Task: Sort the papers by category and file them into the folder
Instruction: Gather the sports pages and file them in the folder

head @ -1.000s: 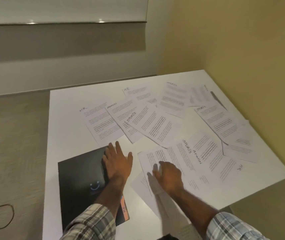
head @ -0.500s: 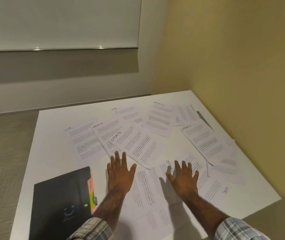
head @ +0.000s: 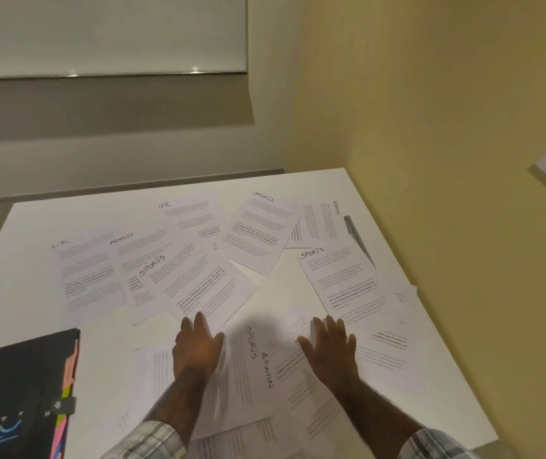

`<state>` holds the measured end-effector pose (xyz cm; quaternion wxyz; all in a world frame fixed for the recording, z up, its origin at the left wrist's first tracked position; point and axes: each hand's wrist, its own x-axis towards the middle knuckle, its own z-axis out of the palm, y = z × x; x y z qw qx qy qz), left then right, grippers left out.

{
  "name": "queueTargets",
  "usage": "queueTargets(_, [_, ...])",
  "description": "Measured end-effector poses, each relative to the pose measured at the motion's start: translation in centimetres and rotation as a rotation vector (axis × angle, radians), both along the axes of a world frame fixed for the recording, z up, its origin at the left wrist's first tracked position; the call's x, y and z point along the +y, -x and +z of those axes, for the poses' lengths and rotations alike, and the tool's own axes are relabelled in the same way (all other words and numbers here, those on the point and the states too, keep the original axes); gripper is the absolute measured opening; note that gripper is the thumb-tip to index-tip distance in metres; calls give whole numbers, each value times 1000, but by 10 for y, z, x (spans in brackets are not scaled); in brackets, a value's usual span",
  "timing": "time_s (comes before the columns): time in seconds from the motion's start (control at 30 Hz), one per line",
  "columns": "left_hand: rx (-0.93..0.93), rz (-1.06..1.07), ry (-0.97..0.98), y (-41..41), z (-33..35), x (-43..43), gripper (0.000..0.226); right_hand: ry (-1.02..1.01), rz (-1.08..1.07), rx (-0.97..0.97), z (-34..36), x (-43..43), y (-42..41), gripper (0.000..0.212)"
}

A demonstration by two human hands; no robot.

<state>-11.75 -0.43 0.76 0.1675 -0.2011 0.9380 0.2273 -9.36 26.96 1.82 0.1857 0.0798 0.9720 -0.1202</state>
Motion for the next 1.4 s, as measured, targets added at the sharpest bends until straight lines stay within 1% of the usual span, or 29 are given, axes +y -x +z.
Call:
queueTargets(0.07, [22, -82, 72, 9, -1, 11, 68, 13, 3, -45, -6, 18, 2, 75])
queueTargets(0.13, [34, -152, 120, 16, -5, 24, 62, 12, -1, -45, -9, 36, 7, 70])
queueTargets(0.23, [-7, -227, 140, 19, -2, 52, 56, -59, 30, -61, -15, 64, 18, 73])
queueTargets(0.33, [52, -292, 108, 12, 2, 80, 44, -173, 97, -100, -25, 90, 30, 72])
queueTargets(0.4, [69, -309, 47, 5, 1, 96, 40, -202, 114, -105, -30, 99, 37, 63])
queueTargets(0.43, [62, -306, 16, 2, 0, 103, 40, -221, 133, -78, -31, 101, 39, 58])
queueTargets(0.47, [57, -303, -30, 0, 0, 109, 42, -247, 160, -39, -34, 102, 40, 52])
queueTargets(0.53, [29, -253, -180, -3, 1, 119, 43, -272, 195, 34, -36, 104, 40, 39])
queueTargets(0.6, [29, -173, -315, -1, 6, 127, 36, -205, 200, 132, -37, 103, 41, 31])
queueTargets(0.67, [18, -59, -469, 6, 17, 138, 28, -80, 157, 238, -29, 94, 44, 21])
queueTargets(0.73, [-36, 105, -717, 19, 32, 150, 26, 55, 164, 395, -21, 80, 41, 14])
queueTargets(0.8, [-179, 319, -1042, 33, 44, 157, 36, 144, 284, 481, -7, 60, 29, 14])
queueTargets(0.83, [-222, 365, -1143, 38, 45, 156, 40, 172, 351, 511, 0, 51, 20, 15])
queueTargets(0.87, [-235, 354, -1179, 42, 48, 153, 41, 193, 417, 534, 5, 43, 10, 16])
queueTargets(0.93, [-195, 334, -1184, 45, 51, 148, 35, 229, 522, 565, 14, 33, -7, 15])
queueTargets(1.0, [-130, 318, -1112, 44, 49, 142, 27, 278, 591, 608, 17, 27, -16, 15])
queueTargets(1.07, [-83, 316, -1045, 40, 46, 136, 20, 346, 611, 626, 23, 24, -14, 13])
queueTargets(1.13, [-70, 305, -992, 37, 45, 129, 19, 401, 569, 610, 30, 22, -8, 12])
queueTargets(1.17, [-70, 288, -980, 35, 44, 125, 21, 440, 490, 582, 35, 23, -3, 19])
queueTargets(1.23, [-69, 248, -979, 32, 47, 117, 24, 484, 263, 508, 40, 24, 8, 38])
queueTargets(1.3, [-72, 216, -1004, 30, 52, 107, 25, 405, 80, 476, 39, 28, 23, 53])
queueTargets(1.33, [-70, 201, -1030, 30, 54, 100, 25, 365, -12, 422, 38, 30, 31, 59])
queueTargets(1.37, [-67, 191, -1062, 29, 56, 94, 26, 364, -127, 312, 40, 32, 39, 68])
queueTargets(1.4, [-66, 188, -1099, 28, 57, 86, 28, 427, -243, 176, 45, 34, 47, 77])
